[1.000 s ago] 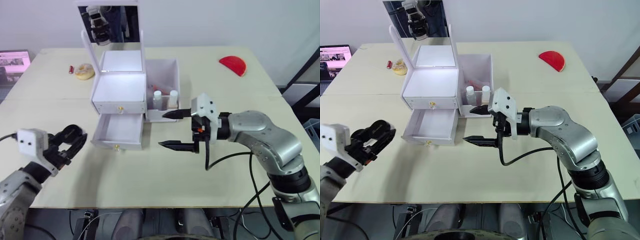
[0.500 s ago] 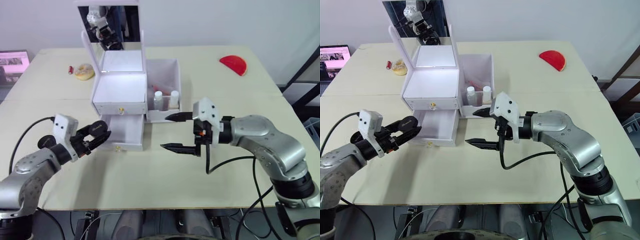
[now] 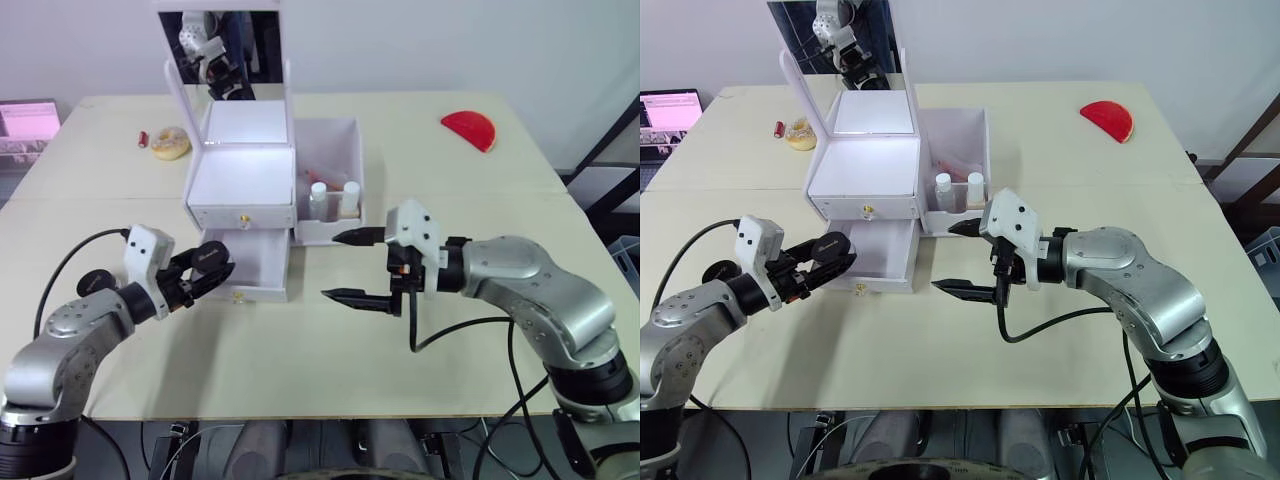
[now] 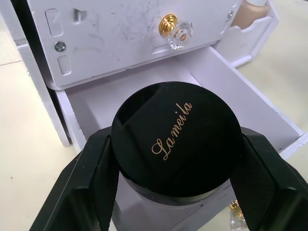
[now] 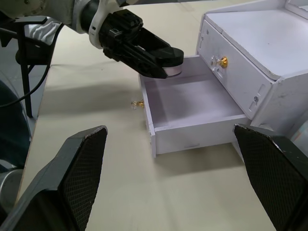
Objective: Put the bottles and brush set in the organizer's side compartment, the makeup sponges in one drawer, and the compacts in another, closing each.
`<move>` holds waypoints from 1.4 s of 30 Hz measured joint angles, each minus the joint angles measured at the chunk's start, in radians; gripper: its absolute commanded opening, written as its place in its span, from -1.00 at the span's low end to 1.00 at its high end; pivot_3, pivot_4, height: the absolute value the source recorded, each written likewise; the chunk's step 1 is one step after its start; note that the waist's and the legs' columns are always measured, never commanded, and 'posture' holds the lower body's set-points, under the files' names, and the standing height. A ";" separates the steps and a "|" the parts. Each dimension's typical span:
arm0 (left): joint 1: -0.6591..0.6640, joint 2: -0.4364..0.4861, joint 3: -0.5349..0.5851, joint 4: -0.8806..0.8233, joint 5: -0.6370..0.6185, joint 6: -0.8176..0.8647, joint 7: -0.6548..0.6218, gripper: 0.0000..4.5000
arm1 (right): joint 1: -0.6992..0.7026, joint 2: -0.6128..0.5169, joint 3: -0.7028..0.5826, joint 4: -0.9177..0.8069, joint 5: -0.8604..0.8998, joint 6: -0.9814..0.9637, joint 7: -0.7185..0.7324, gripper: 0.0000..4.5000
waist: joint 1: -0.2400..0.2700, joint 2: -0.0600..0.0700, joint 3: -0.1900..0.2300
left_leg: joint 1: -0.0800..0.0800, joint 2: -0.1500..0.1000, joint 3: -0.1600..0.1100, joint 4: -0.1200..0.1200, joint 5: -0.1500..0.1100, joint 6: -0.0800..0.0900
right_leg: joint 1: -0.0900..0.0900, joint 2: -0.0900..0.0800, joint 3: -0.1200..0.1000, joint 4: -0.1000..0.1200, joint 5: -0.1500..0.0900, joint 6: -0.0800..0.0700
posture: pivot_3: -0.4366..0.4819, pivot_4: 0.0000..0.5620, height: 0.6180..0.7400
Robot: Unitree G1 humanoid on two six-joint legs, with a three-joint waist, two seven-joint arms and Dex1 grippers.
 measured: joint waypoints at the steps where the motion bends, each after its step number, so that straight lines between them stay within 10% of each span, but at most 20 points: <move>1: 0.000 0.001 0.000 -0.002 0.000 0.002 0.000 0.40 | 0.000 0.000 0.000 0.000 0.000 0.000 0.000 1.00 | 0.000 0.000 0.000 | 0.000 0.000 0.000 0.000 0.000 0.000 | 0.000 0.000 0.000 0.000 0.000 0.000 | -0.05 -0.47 0.99; 4: 0.000 0.001 0.000 -0.008 0.001 0.004 0.001 0.95 | 0.000 0.000 0.000 0.000 0.000 0.000 -0.001 1.00 | 0.000 0.000 0.000 | 0.000 0.000 0.000 0.000 0.000 0.000 | 0.000 0.000 0.000 0.000 0.000 0.000 | -0.05 -0.47 0.99; 16: 0.010 0.003 0.022 -0.019 -0.003 0.018 0.007 0.95 | 0.000 0.000 0.000 0.000 -0.001 0.000 -0.003 1.00 | 0.000 0.000 0.000 | 0.000 0.000 0.000 0.000 0.000 0.000 | 0.000 0.000 0.000 0.000 0.000 0.000 | -0.05 -0.47 0.99; 32: 0.403 0.172 0.582 -0.004 -0.087 0.042 -0.205 0.95 | 0.101 -0.122 -0.167 0.052 0.008 -0.028 0.050 1.00 | 0.003 -0.004 0.001 | 0.000 0.001 0.003 -0.005 0.000 0.000 | -0.002 -0.001 0.001 -0.003 -0.004 -0.002 | -0.05 -0.47 0.99; 42: 0.472 0.132 0.667 0.020 -0.058 0.001 -0.231 0.95 | 0.144 -0.162 -0.222 0.140 -0.003 -0.111 0.134 1.00 | -0.004 -0.005 0.001 | 0.000 0.002 0.005 -0.006 0.000 0.000 | -0.003 -0.002 0.001 -0.004 -0.002 -0.004 | -0.05 -0.47 0.99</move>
